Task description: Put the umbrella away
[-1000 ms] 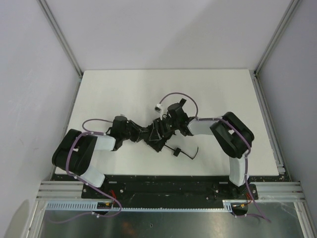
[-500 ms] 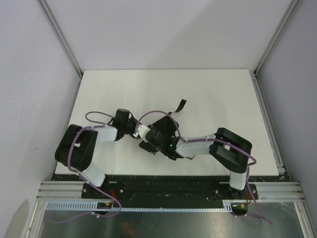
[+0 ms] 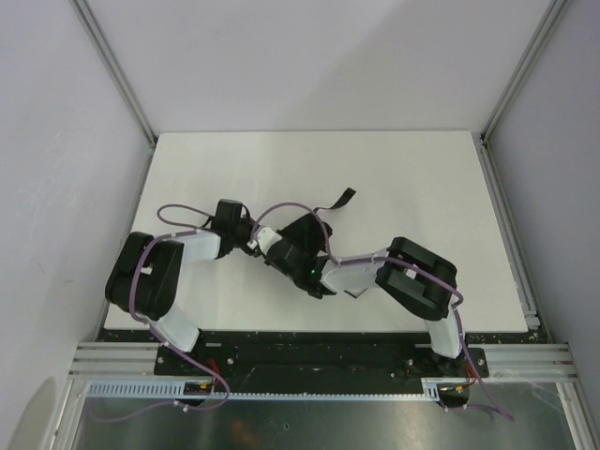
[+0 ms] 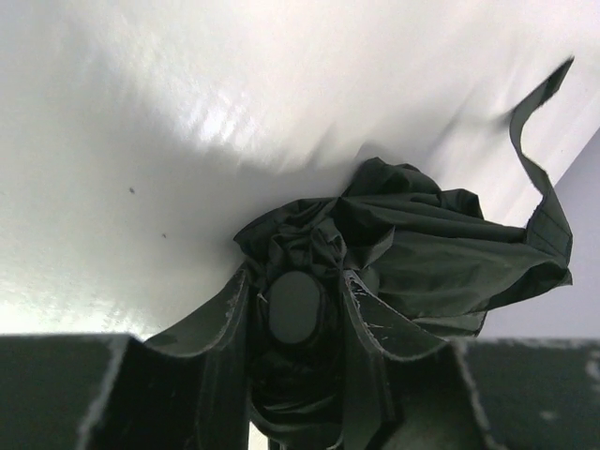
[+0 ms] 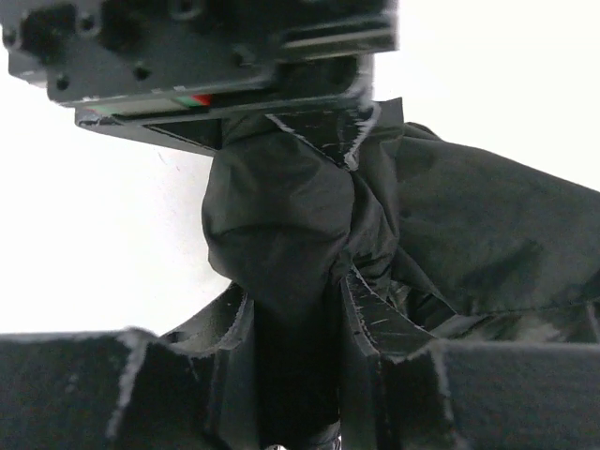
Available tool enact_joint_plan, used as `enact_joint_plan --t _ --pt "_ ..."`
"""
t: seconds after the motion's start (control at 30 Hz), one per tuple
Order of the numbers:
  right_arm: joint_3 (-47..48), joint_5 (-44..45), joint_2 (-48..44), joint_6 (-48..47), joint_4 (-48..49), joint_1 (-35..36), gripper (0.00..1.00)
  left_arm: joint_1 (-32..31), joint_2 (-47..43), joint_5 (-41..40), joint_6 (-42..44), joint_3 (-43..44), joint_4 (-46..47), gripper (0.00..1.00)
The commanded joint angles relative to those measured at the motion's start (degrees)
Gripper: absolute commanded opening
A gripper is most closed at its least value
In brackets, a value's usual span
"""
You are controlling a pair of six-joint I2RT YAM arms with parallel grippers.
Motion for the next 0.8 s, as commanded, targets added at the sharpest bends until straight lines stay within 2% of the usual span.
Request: enact_joint_plan --t 0.0,0.03,0.07,0.13,0.2,0.33,0.47,0.6,0.77 --pt "-4.26 -32.37 5.15 18.90 -5.50 -8.08 0.00 1.25 0.91 -0.34 9.70 -0.16 -10.06 0.01" --pt "-4.86 -37.50 5.42 21.21 -4.49 -9.04 0.00 2.11 0.86 0.41 10.37 0.28 -9.96 0.06" --pt "-5.25 -42.40 5.91 23.51 -3.71 -9.78 0.00 2.98 0.88 1.44 11.15 0.84 -9.87 0.17" --pt "-5.68 -49.63 7.22 27.17 -2.14 -11.52 0.00 4.65 0.06 2.72 12.65 1.53 -9.56 0.46" --pt "-5.72 -55.24 9.09 30.70 -0.35 -13.34 0.00 6.05 -1.92 2.47 13.42 1.24 -9.46 0.68" --pt "-5.74 -62.56 12.50 36.14 2.65 -16.58 0.00 7.93 -6.06 1.85 15.34 -0.12 -9.45 0.94" --pt "-5.73 -67.93 15.76 40.51 4.83 -19.62 0.00 8.30 -8.36 2.67 15.17 -1.77 -9.19 0.99" --pt "-5.73 -71.02 17.34 43.72 7.24 -21.08 0.00 8.02 -8.47 4.23 13.50 -3.17 -8.06 0.99" --pt "-5.71 -75.54 18.79 49.69 14.47 -21.74 0.00 6.33 -5.03 2.03 11.05 -4.98 -5.54 0.97"
